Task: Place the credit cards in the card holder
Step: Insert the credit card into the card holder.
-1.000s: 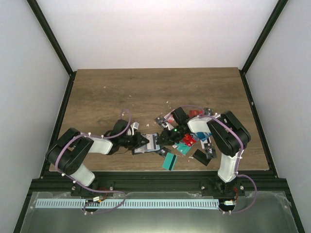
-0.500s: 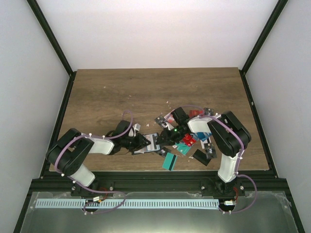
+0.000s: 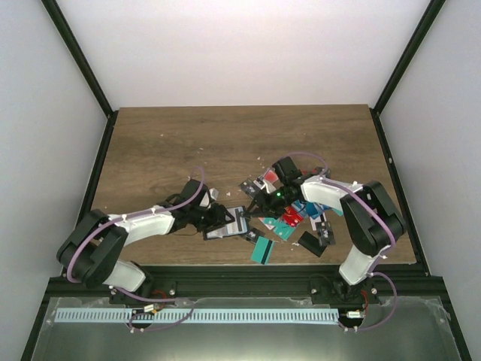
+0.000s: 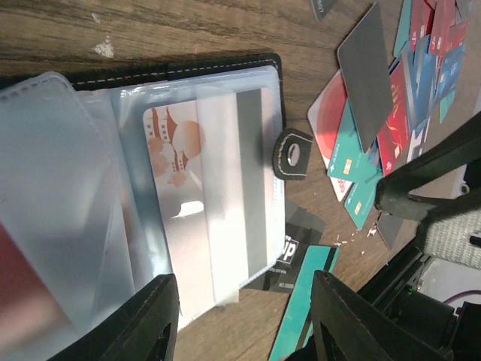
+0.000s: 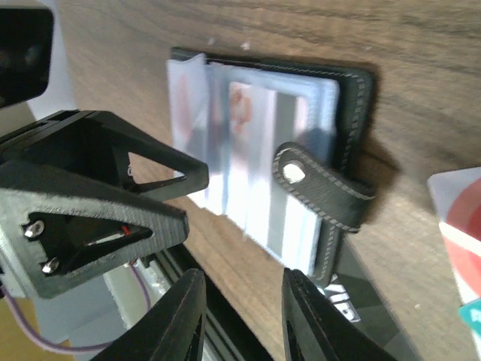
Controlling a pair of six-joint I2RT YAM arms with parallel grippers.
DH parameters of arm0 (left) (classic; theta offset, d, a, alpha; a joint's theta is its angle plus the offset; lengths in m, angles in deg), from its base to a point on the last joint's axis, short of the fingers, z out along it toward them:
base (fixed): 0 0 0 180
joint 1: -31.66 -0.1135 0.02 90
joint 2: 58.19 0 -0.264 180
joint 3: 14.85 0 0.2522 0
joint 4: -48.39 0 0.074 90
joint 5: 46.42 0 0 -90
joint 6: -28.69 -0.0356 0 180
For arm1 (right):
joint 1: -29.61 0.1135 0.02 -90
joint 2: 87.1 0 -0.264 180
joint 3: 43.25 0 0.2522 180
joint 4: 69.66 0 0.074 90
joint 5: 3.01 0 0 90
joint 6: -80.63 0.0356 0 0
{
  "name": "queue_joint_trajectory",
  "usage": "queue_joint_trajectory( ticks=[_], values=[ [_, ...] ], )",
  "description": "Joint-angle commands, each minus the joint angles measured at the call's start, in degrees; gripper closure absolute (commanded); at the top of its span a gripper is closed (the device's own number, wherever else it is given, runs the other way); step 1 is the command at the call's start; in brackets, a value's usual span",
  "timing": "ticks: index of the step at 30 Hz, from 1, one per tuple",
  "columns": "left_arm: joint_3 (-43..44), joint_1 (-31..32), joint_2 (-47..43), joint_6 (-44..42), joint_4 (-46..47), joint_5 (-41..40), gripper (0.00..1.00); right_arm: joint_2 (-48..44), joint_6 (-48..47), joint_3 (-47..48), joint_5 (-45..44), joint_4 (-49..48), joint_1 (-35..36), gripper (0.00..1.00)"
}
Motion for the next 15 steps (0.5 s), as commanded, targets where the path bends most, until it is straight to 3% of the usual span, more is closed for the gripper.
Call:
queue_joint_trajectory(
  ticks=[1, 4, 8, 15],
  values=[
    [2.75, 0.19, -3.50, -2.31, -8.39, -2.65, 0.50, -4.48, 1.01, -1.83, 3.08, -1.17, 0.08, 0.69],
    [2.83, 0.18, -4.07, -2.64, -8.57, -3.07, 0.60, -5.51, 3.05, -3.47, 4.38, -4.19, 0.71, 0.68],
    [3.20, 0.27, -1.75, -3.83, -7.51, -2.97, 0.84, -4.21, 4.28, -3.45, 4.52, -6.10, 2.20, 0.68],
    [5.23, 0.62, 3.58, -5.97, -6.85, -4.30, 0.94, -2.37, 6.18, -3.40, 4.41, -8.52, 3.24, 0.68]
  ],
)
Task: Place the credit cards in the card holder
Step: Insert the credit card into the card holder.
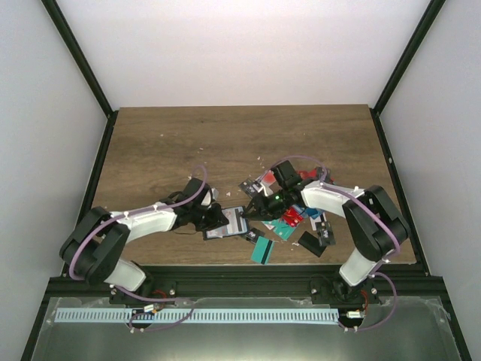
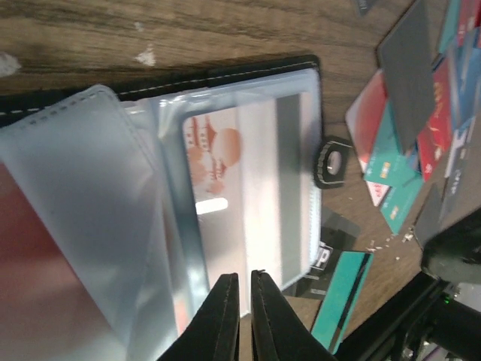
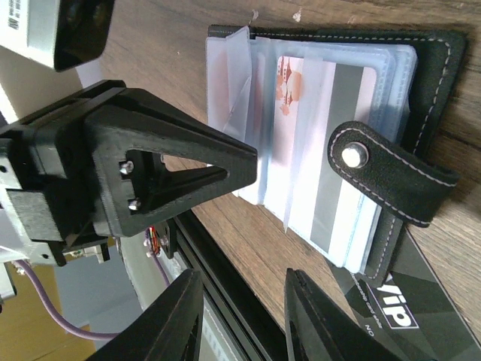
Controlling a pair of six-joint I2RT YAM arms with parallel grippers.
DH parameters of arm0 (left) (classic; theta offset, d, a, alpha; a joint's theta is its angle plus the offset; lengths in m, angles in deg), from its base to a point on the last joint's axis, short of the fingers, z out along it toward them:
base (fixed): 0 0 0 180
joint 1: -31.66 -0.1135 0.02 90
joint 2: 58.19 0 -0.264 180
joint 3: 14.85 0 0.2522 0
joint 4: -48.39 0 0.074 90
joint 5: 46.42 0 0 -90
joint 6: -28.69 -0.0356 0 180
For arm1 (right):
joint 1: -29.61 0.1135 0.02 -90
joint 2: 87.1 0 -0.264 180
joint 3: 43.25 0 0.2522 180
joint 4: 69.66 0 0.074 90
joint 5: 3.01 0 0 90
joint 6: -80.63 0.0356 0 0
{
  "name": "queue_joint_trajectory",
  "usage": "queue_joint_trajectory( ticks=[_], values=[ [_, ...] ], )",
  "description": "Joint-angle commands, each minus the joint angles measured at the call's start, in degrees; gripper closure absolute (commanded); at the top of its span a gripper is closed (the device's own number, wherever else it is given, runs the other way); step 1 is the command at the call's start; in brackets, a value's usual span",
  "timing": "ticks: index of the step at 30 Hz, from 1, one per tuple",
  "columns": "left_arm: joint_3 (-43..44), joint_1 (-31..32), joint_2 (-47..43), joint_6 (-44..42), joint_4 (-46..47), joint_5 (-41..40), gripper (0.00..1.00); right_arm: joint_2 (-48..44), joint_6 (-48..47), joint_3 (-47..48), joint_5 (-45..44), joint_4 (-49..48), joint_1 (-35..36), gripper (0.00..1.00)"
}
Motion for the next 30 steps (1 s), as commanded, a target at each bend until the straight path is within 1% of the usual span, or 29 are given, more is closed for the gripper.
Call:
queue_joint_trajectory(
  ticks=[1, 5, 11, 14, 16, 18, 30],
  values=[
    [2.32, 0.52, 2.77, -2.42, 0.06, -1.36, 0.95, 1.08, 1.62, 0.16, 0.83, -2.65, 0.69, 0.68],
    [3.11, 0.77, 4.94, -3.27, -0.22, -2.09, 0.96, 2.09, 1.83, 0.37, 0.85, -3.19, 1.04, 0.68],
    [1.82, 1.06, 4.87, -3.78, -1.37, -4.26, 0.96, 4.46, 1.26, 1.74, 0.32, -3.00, 2.12, 0.66],
    [0.97, 1.02, 4.86, -3.89, -1.33, -4.76, 0.96, 5.10, 0.98, 2.24, -0.78, -2.43, 2.57, 0.64],
    [0.62, 1.06, 4.99, -3.76, -1.37, -4.98, 0.96, 5.33, 0.46, 2.44, -1.68, -1.73, 2.65, 0.60],
    [0.20, 1.08, 4.80, -3.58, -1.12, -5.04, 0.96, 5.74, 0.10, 2.47, -1.72, -1.56, 2.65, 0.59],
    [-0.05, 1.15, 4.93, -3.74, -0.91, -4.84, 0.96, 8.12, 0.05, 3.50, -1.00, -2.41, 3.74, 0.59]
  ],
)
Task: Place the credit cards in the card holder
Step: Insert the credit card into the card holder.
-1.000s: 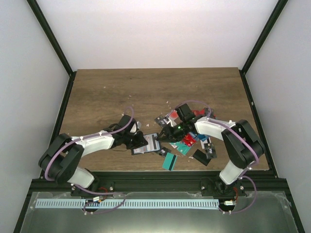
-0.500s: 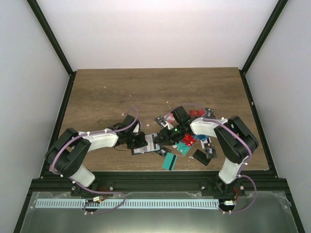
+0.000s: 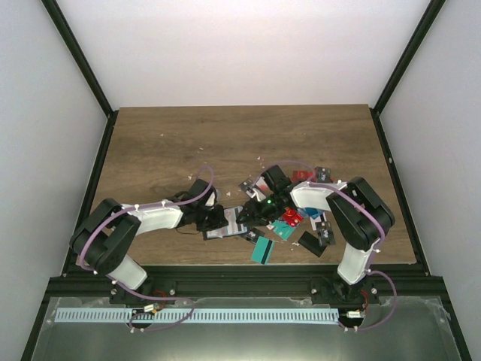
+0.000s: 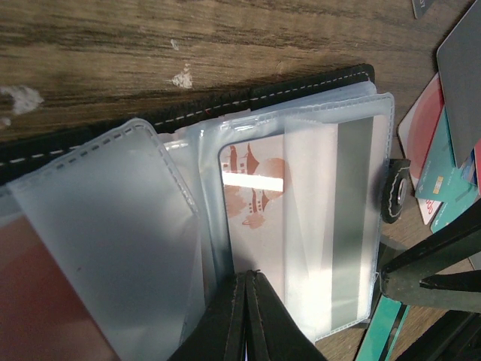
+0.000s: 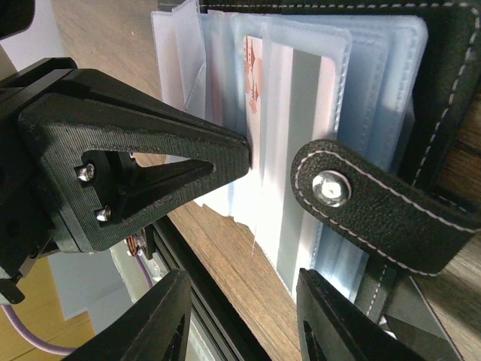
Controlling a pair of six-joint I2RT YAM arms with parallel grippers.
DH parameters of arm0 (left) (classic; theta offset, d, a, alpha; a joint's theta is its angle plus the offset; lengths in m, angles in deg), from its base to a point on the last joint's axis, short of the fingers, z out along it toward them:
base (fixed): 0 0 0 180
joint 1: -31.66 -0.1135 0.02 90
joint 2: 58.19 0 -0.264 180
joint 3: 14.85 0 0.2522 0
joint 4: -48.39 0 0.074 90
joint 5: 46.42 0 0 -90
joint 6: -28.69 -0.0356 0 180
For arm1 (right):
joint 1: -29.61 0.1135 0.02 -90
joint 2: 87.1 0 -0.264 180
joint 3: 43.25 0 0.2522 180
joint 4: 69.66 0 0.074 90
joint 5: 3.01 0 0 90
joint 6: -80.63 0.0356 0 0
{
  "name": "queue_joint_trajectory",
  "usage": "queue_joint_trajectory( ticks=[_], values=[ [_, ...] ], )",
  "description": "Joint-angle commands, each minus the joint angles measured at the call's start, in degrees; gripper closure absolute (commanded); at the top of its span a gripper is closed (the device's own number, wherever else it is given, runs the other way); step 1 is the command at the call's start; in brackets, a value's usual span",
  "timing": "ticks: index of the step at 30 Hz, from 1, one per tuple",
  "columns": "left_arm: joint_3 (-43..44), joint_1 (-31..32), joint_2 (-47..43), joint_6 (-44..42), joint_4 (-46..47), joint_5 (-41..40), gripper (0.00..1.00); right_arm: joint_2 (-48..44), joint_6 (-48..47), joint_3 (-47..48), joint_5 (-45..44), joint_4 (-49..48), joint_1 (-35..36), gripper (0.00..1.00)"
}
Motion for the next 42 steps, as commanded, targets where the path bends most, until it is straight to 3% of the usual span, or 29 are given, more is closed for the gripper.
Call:
queue_joint_trajectory(
  ticks=[1, 17, 35, 42],
  values=[
    [-1.36, 0.36, 0.33, -1.01, -1.19, -1.41, 0.96, 1.29, -0.64, 1.97, 0.11, -0.28, 0.59, 0.59],
    [-1.83, 0.36, -0.30, -0.83, -0.98, -1.41, 0.96, -0.55, -1.59, 1.45, -3.14, 1.89, 0.75, 0.59],
    [-1.42, 0.45, -0.61, -0.70, -0.75, -1.32, 0.96, 1.02, -0.54, 1.86, 3.19, -3.02, 1.72, 0.59],
    [0.81, 0.45, -5.80, -0.21, -5.43, -3.89, 0.96, 1.94, -0.71, 4.02, 5.84, -3.66, 3.54, 0.59]
  ],
)
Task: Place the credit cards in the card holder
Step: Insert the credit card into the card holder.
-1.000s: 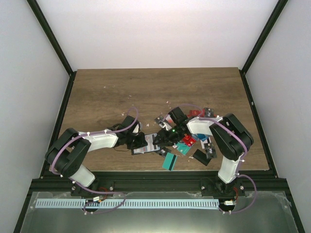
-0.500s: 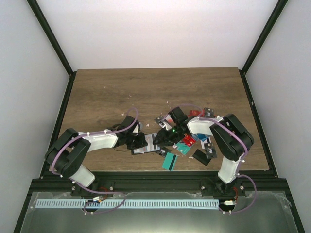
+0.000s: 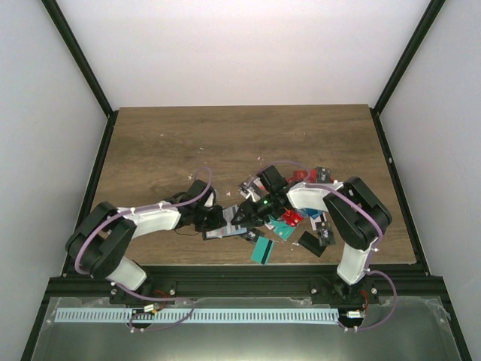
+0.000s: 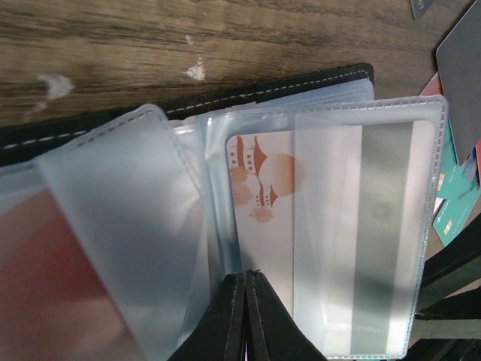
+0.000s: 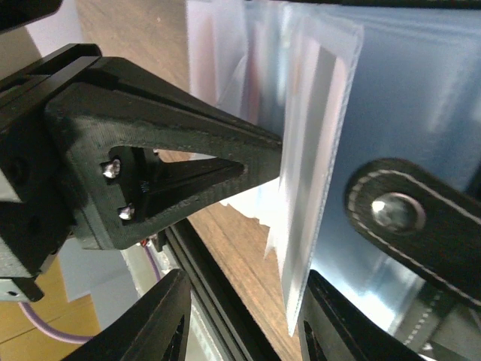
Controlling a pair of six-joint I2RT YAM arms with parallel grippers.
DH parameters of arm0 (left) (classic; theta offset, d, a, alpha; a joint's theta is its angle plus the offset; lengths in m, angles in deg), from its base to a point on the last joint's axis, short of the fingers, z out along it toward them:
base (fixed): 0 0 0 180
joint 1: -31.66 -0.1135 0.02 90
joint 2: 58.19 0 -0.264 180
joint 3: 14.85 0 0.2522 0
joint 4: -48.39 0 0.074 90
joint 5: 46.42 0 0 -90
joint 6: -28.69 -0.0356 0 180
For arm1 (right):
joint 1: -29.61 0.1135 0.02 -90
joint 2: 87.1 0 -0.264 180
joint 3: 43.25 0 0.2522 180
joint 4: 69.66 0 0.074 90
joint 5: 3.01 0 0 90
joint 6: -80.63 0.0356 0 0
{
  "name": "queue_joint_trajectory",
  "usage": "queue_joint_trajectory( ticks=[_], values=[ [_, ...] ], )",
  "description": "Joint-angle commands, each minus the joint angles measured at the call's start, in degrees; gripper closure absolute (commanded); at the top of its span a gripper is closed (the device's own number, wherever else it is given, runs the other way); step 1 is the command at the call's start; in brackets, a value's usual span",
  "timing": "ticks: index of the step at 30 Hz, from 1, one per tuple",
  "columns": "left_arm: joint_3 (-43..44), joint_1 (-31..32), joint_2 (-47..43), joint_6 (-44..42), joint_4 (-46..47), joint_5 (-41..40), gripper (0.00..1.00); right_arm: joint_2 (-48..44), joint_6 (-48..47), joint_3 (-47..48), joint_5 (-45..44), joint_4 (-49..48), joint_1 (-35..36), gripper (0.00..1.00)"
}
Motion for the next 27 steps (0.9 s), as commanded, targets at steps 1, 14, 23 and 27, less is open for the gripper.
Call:
queue_joint_trajectory(
  ticks=[1, 14, 23, 27],
  values=[
    [2.23, 0.21, -5.52, -0.32, -6.41, -3.81, 0.96, 1.44, -0.69, 3.96, 2.56, -0.59, 2.23, 0.59],
    [1.89, -2.69, -30.80, 4.17, -29.91, -15.49, 0.89, 11.64, -3.44, 18.88, 5.01, 5.58, 9.50, 0.59],
    [1.41, -2.99, -37.21, 2.20, -30.84, -10.24, 0.88, -0.61, -4.33, 17.99, -0.74, 11.74, 8.16, 0.55],
    [1.61, -1.34, -33.37, 0.04, -25.75, -6.05, 0.88, -12.15, 0.89, 6.64, -10.37, 13.83, 4.22, 0.50]
  ],
)
